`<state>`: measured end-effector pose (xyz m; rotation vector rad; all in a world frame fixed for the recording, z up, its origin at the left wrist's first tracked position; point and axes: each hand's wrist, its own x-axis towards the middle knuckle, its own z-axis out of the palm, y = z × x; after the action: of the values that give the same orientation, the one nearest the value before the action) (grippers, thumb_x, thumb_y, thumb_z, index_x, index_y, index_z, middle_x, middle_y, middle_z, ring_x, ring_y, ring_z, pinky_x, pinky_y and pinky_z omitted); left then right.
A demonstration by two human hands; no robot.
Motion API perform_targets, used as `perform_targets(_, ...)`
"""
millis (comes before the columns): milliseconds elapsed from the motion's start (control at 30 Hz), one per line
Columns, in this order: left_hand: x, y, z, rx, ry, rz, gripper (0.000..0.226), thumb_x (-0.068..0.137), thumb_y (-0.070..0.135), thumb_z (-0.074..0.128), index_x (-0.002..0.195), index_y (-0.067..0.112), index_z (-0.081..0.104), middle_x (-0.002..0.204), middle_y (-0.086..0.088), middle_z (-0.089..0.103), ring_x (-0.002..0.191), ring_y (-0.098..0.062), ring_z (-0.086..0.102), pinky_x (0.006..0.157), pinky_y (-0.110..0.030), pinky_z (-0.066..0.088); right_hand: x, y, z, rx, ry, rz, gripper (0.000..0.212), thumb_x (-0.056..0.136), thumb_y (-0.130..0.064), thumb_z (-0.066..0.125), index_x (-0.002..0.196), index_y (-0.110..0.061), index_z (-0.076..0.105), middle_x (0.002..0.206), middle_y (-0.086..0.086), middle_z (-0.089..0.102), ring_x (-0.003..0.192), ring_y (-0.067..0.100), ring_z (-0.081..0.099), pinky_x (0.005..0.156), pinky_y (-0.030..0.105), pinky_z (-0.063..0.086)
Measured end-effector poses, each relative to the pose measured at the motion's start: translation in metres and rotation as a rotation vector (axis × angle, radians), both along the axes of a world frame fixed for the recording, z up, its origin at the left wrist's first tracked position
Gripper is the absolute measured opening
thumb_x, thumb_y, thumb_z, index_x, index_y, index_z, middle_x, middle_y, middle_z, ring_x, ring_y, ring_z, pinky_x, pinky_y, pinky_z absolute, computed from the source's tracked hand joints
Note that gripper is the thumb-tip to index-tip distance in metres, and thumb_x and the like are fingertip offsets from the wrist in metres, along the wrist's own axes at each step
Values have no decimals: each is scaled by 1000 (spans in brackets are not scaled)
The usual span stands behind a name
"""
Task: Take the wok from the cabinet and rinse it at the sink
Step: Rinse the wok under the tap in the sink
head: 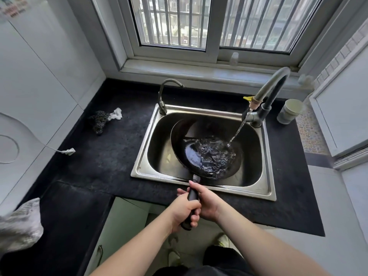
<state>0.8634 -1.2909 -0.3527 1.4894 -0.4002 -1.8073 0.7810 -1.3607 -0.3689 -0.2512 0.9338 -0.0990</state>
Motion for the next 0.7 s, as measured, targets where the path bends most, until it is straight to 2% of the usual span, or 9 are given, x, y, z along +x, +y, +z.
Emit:
perform_targets(67, 5, 7, 4, -46, 39, 0, 21, 89, -9, 36, 79, 9, 38, 53, -6, 41, 33, -11, 35, 35, -16, 33, 4, 4, 5, 15, -3, -68, 51, 95, -37, 49, 58, -9, 68, 83, 7, 75, 88, 20, 67, 99, 34, 43)
perform_targets(167, 14, 15, 10, -86, 103, 7, 22, 90, -10, 34, 80, 10, 38, 53, -6, 40, 32, -10, 34, 35, -15, 32, 13, 7, 11, -7, 18, -111, 39, 96, -32, 51, 64, -10, 61, 81, 8, 74, 78, 20, 70, 84, 33, 50)
perform_targets(333, 18, 18, 16, -69, 230, 75, 26, 94, -7, 32, 75, 10, 37, 50, -3, 40, 30, -8, 34, 33, -13, 31, 27, 16, 19, -113, 155, -142, 31, 97, -21, 52, 70, -6, 54, 58, 5, 64, 69, 20, 62, 69, 29, 51)
perform_targets(467, 15, 20, 17, -12, 368, 179, 27, 96, -3, 30, 75, 12, 37, 48, 0, 39, 29, -5, 33, 30, -11, 28, 29, 15, 18, -214, 261, -101, 31, 96, -19, 52, 68, -5, 53, 58, 5, 61, 51, 15, 63, 53, 23, 52)
perform_targets(567, 11, 27, 12, 33, 446, 241, 29, 96, -1, 29, 72, 12, 37, 46, 1, 38, 27, -4, 31, 28, -11, 26, 28, 19, 12, -275, 306, -59, 29, 95, -18, 52, 70, -4, 53, 62, 8, 59, 51, 17, 61, 51, 23, 51)
perform_targets(700, 5, 38, 7, -11, 422, 199, 24, 93, -3, 35, 74, 11, 37, 49, -1, 39, 29, -6, 33, 31, -12, 30, 21, 28, 8, -334, 325, -3, 31, 96, -21, 52, 70, -4, 57, 63, 8, 63, 52, 16, 61, 55, 24, 50)
